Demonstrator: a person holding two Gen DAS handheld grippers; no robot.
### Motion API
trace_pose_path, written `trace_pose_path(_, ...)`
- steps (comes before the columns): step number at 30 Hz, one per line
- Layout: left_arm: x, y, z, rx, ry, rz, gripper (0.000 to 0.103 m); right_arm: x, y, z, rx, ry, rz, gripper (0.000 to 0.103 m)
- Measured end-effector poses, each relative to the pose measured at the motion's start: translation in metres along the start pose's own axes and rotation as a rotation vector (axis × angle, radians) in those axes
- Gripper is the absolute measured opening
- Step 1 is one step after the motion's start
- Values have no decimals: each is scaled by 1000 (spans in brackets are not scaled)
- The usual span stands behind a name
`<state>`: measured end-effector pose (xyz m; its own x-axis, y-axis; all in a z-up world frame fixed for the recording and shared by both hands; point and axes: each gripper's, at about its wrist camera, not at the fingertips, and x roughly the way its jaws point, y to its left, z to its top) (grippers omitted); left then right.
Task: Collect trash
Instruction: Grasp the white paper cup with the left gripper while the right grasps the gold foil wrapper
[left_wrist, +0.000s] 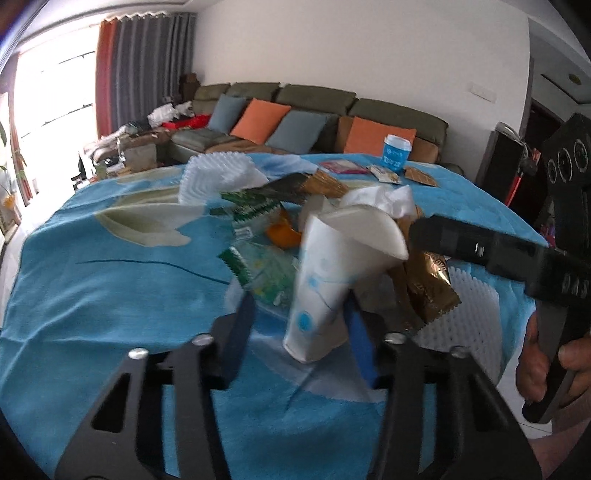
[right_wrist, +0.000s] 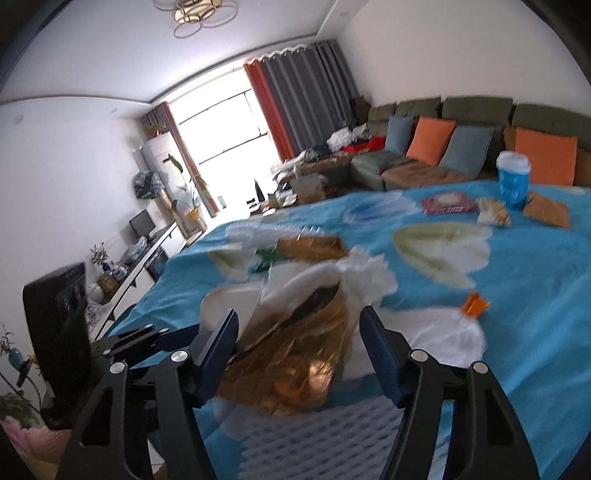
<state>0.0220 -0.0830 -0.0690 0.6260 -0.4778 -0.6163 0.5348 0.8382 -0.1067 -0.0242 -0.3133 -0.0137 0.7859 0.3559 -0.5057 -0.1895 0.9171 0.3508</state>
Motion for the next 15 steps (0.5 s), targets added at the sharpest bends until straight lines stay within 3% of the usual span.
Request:
trace_pose_path(1,2,0,0,-7,8,-13,30,1,2,-2,-8,8,2,58)
trace_pose_path(4,3,1,-1,-12,8,-23,24,3,3,-5,-6,26,28,43)
trace_pose_path(10,-9,4,1,-23,-16,-29,22,0,-1,-4,16,36,59,13)
trace_pose_path(15,-28,6,0,-28,-50,-36,22,-8,-4,-2,45,27,74,4)
